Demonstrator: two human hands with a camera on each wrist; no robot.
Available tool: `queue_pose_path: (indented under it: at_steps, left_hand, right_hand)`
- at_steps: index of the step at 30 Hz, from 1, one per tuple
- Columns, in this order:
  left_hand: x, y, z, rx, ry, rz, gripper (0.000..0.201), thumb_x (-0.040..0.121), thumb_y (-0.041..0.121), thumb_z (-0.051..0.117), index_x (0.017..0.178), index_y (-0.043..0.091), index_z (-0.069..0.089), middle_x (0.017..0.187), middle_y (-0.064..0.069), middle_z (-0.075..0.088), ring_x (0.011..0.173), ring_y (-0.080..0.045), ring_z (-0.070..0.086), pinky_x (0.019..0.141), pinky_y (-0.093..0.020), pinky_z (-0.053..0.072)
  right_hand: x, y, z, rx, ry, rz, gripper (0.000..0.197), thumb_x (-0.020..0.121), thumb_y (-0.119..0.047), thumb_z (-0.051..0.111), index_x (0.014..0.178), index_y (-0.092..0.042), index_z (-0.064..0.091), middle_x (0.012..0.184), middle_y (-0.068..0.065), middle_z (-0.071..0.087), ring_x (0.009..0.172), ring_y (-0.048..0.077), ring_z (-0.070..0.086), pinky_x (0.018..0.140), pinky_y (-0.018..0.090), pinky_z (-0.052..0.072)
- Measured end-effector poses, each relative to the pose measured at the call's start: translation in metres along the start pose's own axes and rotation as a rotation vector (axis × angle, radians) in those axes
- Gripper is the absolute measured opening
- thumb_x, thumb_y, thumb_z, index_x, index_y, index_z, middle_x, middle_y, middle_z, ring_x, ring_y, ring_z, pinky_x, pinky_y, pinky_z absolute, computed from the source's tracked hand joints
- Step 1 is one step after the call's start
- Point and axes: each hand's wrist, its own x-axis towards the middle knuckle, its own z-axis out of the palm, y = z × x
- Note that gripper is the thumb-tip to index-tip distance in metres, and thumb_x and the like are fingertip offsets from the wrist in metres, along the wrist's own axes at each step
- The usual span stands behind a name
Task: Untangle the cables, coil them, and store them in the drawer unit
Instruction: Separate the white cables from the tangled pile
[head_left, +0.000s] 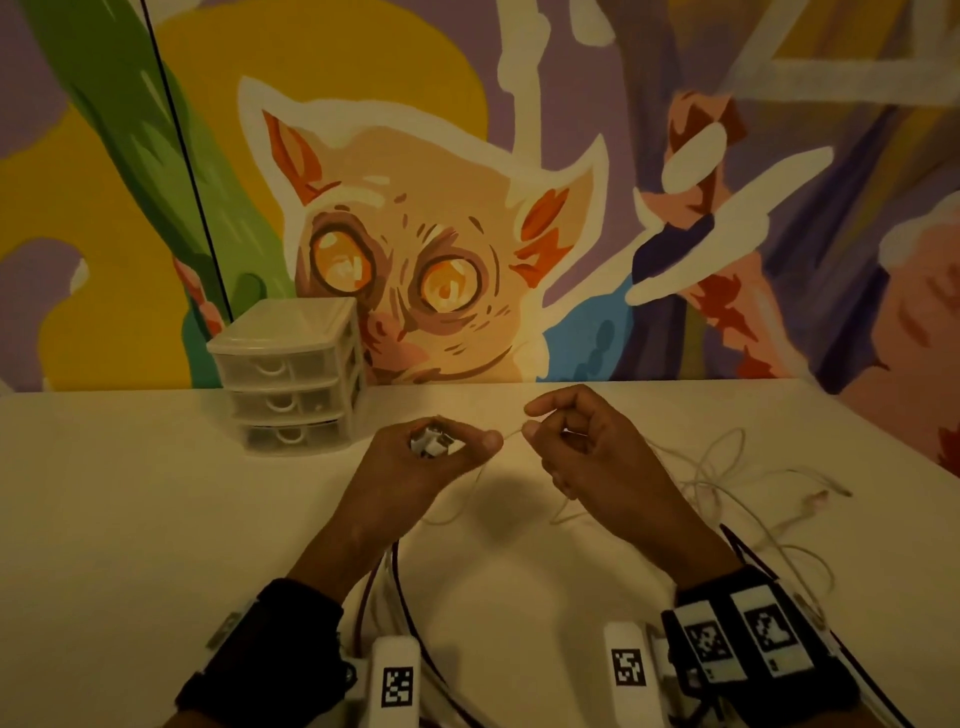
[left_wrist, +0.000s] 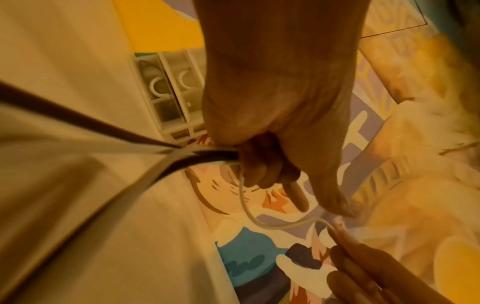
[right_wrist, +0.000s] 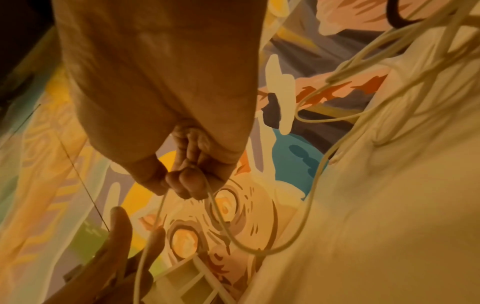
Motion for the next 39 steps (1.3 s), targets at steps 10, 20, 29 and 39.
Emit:
queue_pose_path:
  at_steps: [10,20,29,39]
  left_hand:
    - [0.005,-0.007,-0.003,0.188,0.097,0.049,0.01,0.088,0.037,0.084,0.09,0.027,0.084,0.073,0.016,0.076,0.062,0.004,0.065,0.065,-0.014,0.046]
    - [0.014,-0.014,0.008,0.149,0.202,0.049,0.027,0.097,0.033,0.077,0.123,0.029,0.075,0.12,0.009,0.074,0.104,-0.001,0.069,0.109,-0.038,0.051]
    - [0.014,-0.019,0.019,0.537,-0.118,0.214,0.02,0.099,0.064,0.055,0.108,0.055,0.071,0.104,0.03,0.073,0.101,-0.008,0.068,0.095,-0.043,0.052]
    - [0.031,-0.035,0.003,0.479,0.19,0.16,0.042,0.102,0.008,0.062,0.082,0.044,0.066,0.093,0.018,0.07,0.101,-0.018,0.06,0.094,-0.033,0.041]
  right_hand:
    - [-0.003,-0.006,0.003,0.162,-0.074,0.06,0.022,0.102,-0.028,0.067,0.117,-0.015,0.059,0.086,0.009,0.071,0.066,0.018,0.065,0.062,0.03,0.058]
    - [-0.001,-0.002,-0.018,-0.116,-0.019,0.168,0.045,0.109,-0.049,0.045,0.1,-0.014,0.072,0.064,-0.014,0.05,0.058,0.005,0.052,0.067,0.029,0.048]
    - [-0.006,-0.002,-0.024,-0.43,-0.267,0.097,0.038,0.108,-0.039,0.049,0.09,-0.022,0.078,0.108,-0.004,0.07,0.096,0.016,0.062,0.081,0.03,0.046]
    - [-0.003,0.0,-0.079,-0.408,-0.051,0.023,0.037,0.097,-0.053,0.066,0.084,-0.02,0.078,0.08,-0.006,0.075,0.063,-0.002,0.062,0.068,0.029,0.049]
